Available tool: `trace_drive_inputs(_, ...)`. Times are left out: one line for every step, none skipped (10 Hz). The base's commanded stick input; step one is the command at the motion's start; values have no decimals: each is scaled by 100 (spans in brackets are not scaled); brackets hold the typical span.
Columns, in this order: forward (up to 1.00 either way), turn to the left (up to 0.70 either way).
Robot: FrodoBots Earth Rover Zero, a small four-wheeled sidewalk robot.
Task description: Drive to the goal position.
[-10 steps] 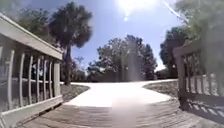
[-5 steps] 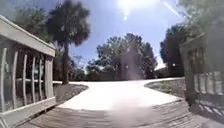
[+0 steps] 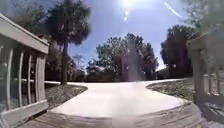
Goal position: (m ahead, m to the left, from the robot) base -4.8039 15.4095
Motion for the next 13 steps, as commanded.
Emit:
trace_drive_inputs(45,0)
trace_drive_inputs(45,0)
trace_drive_inputs(45,0)
trace_drive_inputs(45,0)
trace_drive_inputs(45,0)
trace_drive_inputs(45,0)
trace_drive_inputs(45,0)
trace_drive_inputs(45,0)
trace_drive_inputs(45,0)
trace_drive_inputs(45,0)
trace_drive_inputs(45,0)
trace_drive_inputs(45,0)
trace_drive_inputs(45,0)
